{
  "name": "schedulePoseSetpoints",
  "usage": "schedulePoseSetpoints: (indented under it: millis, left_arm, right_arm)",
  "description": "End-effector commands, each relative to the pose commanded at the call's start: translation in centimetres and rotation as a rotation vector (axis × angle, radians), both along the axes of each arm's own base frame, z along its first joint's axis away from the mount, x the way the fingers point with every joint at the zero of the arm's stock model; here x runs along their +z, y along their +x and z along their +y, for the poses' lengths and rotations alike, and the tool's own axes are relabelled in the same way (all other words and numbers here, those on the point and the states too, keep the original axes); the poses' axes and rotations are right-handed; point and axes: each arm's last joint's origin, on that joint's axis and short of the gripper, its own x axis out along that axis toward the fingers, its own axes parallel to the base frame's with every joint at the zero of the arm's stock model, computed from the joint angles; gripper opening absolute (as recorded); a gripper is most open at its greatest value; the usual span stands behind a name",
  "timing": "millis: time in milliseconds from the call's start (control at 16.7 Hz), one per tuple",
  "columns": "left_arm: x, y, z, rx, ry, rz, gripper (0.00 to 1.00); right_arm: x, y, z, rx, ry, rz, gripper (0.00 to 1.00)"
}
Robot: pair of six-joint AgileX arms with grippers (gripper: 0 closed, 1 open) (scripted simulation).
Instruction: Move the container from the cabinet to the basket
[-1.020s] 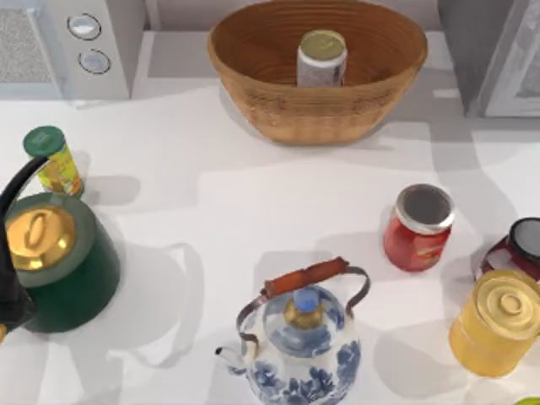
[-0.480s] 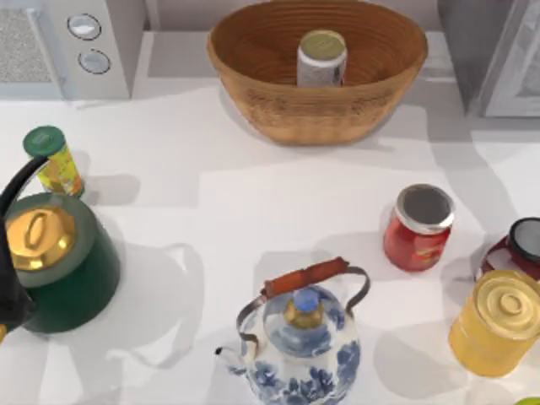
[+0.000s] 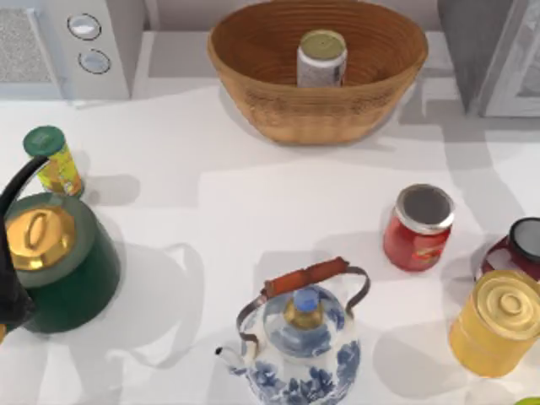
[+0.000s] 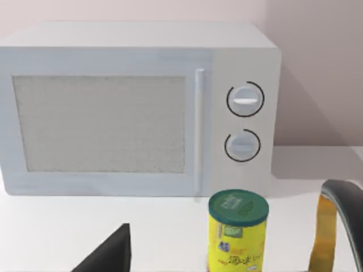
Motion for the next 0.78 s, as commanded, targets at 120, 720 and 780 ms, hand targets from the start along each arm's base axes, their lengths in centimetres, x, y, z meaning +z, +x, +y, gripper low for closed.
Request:
schedulePoseSetpoints:
  millis: [120,720,780]
  left_arm:
    - [0.0,0.0,0.0,0.0,0.0,0.0,1.0]
    - [0.0,0.0,0.0,0.0,0.0,0.0,1.0]
    - [0.0,0.0,0.0,0.0,0.0,0.0,1.0]
  right_arm:
    - [-1.3,-1.6,-1.0,0.002,0.001,-0.001,1.0]
    - [-15.7,-10.5,-5.5,0.018,0.002,0.001,1.0]
    - [-17.7,-11.1,-5.8,0.02,0.002,0.002,1.0]
